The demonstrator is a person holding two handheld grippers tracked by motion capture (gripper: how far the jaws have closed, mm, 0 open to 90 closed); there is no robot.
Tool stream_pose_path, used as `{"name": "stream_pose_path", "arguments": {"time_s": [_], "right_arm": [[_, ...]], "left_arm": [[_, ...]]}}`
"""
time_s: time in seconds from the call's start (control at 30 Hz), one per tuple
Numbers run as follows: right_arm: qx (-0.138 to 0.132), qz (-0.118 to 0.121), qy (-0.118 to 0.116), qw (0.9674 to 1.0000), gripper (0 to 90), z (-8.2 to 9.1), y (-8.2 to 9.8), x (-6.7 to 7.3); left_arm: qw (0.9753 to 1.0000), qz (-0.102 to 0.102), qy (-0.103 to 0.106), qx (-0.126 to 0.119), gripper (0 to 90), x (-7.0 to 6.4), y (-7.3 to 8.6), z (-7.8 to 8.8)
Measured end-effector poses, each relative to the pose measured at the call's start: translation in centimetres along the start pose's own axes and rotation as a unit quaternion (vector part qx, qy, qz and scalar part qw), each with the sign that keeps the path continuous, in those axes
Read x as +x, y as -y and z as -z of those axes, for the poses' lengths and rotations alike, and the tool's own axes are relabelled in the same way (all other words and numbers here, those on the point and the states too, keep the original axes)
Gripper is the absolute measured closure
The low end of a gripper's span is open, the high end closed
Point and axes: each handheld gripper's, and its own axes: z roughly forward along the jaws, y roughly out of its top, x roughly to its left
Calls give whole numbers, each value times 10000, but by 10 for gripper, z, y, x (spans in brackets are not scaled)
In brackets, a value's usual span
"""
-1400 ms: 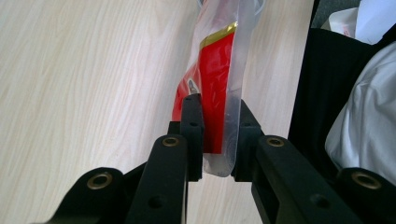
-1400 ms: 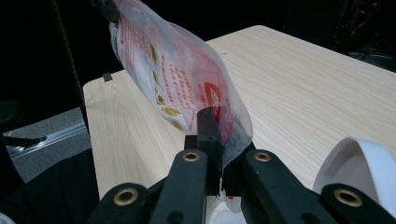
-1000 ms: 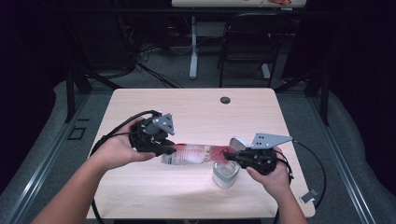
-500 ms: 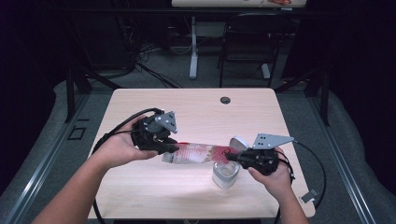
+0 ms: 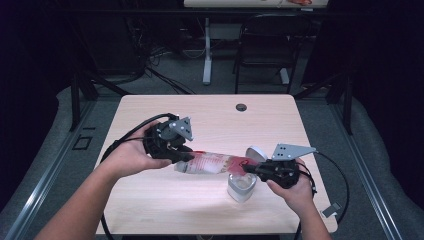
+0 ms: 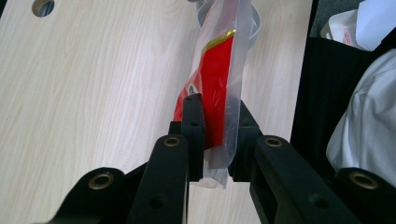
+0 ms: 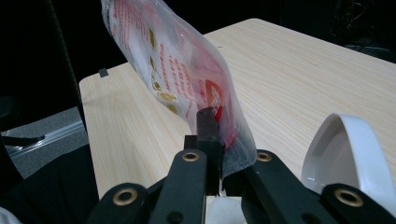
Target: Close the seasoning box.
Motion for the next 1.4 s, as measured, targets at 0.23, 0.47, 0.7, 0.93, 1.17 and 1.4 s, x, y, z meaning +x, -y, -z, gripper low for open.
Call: {"name": "stream_pose_path", "arguments": {"time_s": [0.23, 0.47, 0.7, 0.93, 1.17, 1.4], "right_arm": [[7, -14, -19, 10000, 891, 1, 1, -1], [14, -43, -5, 10000, 891, 0, 2, -2], [39, -47, 5, 10000, 891, 0, 3, -2], [32, -80, 17, 10000, 890, 1, 4, -3], [28, -97, 20, 9999, 890, 1, 5, -3], [54, -87, 61, 9999, 889, 2, 5, -3]], "left_arm": [[10000, -4, 16, -23, 806, 0, -2, 0], [10000, -34, 4, -27, 808, -1, -5, 1], [10000, -75, 11, -13, 816, 0, -7, 2], [10000, -94, -3, -32, 819, -1, -10, 2], [9999, -124, -6, -26, 822, -2, -13, 3], [9999, -148, -5, -45, 825, -1, -15, 3]]}}
